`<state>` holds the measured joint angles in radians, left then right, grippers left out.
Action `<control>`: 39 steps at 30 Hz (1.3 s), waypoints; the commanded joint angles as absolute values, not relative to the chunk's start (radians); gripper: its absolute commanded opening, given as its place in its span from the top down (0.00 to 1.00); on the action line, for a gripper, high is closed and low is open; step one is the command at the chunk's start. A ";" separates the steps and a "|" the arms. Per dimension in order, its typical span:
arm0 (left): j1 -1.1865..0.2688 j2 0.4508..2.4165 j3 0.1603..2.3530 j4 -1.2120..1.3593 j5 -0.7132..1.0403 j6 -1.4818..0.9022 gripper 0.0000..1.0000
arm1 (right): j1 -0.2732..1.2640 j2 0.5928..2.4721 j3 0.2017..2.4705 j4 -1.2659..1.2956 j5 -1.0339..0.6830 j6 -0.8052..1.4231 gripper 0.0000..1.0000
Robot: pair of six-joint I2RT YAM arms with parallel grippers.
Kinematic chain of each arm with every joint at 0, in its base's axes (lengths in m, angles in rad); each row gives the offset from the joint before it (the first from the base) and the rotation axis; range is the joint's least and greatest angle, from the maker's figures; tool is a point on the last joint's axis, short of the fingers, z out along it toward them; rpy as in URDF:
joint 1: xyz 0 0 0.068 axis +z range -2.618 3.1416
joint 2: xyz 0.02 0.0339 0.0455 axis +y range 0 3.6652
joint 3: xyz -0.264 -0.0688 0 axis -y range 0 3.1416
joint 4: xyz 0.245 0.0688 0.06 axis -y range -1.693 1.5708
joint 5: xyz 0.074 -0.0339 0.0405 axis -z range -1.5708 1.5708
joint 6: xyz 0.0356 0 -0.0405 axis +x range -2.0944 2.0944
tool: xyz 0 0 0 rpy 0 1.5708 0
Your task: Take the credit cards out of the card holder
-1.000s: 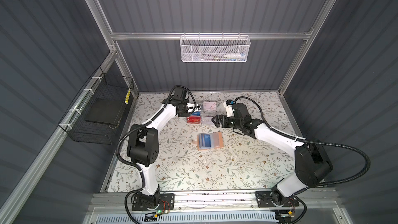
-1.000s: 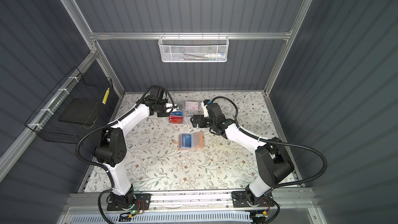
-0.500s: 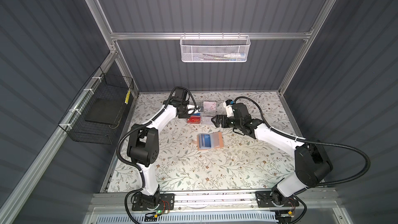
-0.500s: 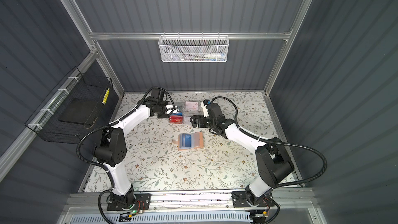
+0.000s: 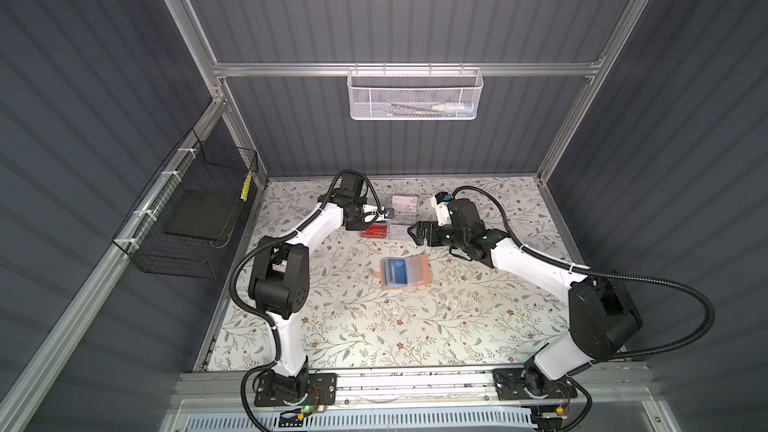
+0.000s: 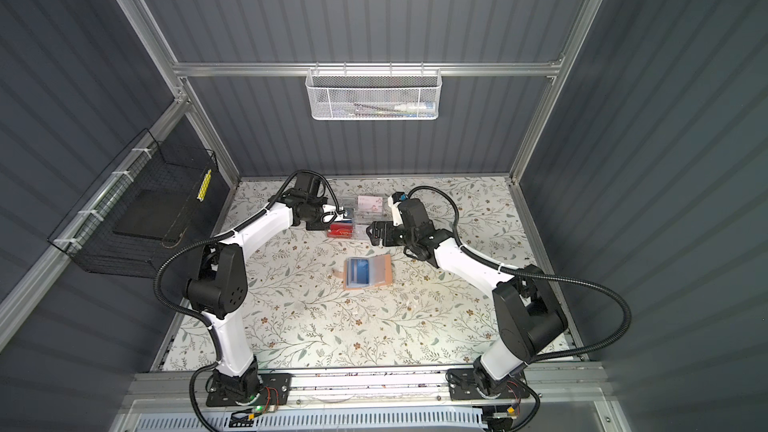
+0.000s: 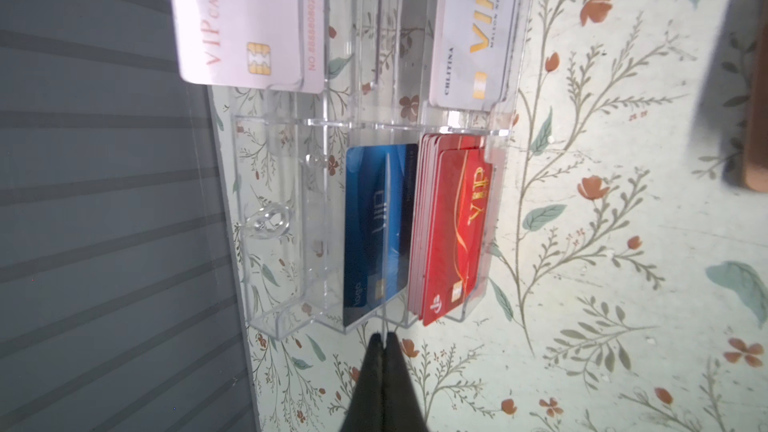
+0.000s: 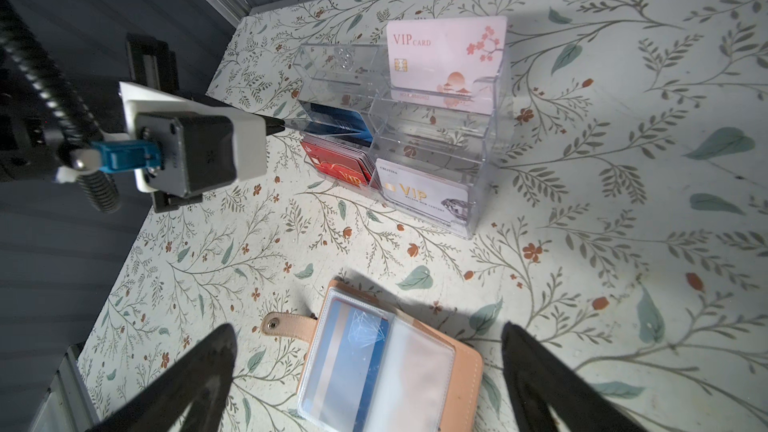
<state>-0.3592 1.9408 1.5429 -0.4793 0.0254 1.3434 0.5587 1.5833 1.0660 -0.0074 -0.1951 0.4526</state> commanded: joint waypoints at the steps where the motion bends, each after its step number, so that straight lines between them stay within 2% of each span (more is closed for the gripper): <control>1: -0.366 1.956 1.543 -0.527 0.020 1.483 1.00 | 0.556 1.594 1.055 0.000 -0.204 0.459 0.01; 39: -0.389 2.009 1.568 -0.439 -0.067 1.470 1.00 | 0.556 1.589 1.047 0.018 -0.227 0.466 0.01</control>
